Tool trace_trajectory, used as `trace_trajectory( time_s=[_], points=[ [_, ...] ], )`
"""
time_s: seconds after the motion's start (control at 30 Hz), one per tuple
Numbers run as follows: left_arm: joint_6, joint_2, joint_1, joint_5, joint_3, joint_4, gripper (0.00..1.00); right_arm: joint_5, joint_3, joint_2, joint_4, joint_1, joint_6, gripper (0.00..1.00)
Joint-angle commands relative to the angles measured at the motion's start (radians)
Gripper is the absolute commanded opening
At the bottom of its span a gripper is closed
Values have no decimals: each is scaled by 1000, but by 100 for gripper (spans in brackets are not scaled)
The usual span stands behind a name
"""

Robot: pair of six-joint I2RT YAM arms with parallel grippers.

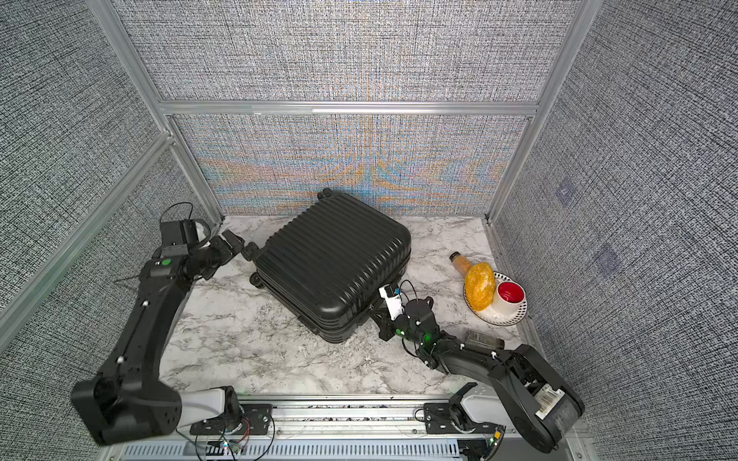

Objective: Open the suitcase zippers
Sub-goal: Adjust the suitcase at the center of the board, then unzip the zipper on the suitcase.

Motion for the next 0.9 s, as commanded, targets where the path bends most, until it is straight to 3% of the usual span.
trace_trajectory(
  time_s=[0.0, 0.13, 0.23, 0.37, 0.5, 0.73, 0.8, 0.87],
  points=[
    [170, -94, -155, -28, 2, -28, 97, 11, 2, 0, 18, 3, -12, 0],
    [310, -90, -430, -42, 93, -101, 95, 15, -4, -5, 14, 3, -15, 0],
    [417, 22, -604, -121, 210, -160, 94, 12, -11, -15, 16, 3, -12, 0],
    [503, 252, -726, -164, 411, -194, 94, 17, -20, -31, 5, 5, -11, 0],
    [561, 511, -761, -196, 684, -194, 94, 18, -35, -40, 13, 8, 2, 0],
    [533, 1111, -766, -127, 1566, -442, 91, 18, -31, -39, -1, 17, 8, 0],
    [507, 1189, -766, -119, 1633, -420, 88, 17, -23, -39, -11, 21, 7, 0],
    [484, 1178, -766, -110, 1529, -316, 86, 18, -18, -39, -19, 27, 4, 0]
  ],
)
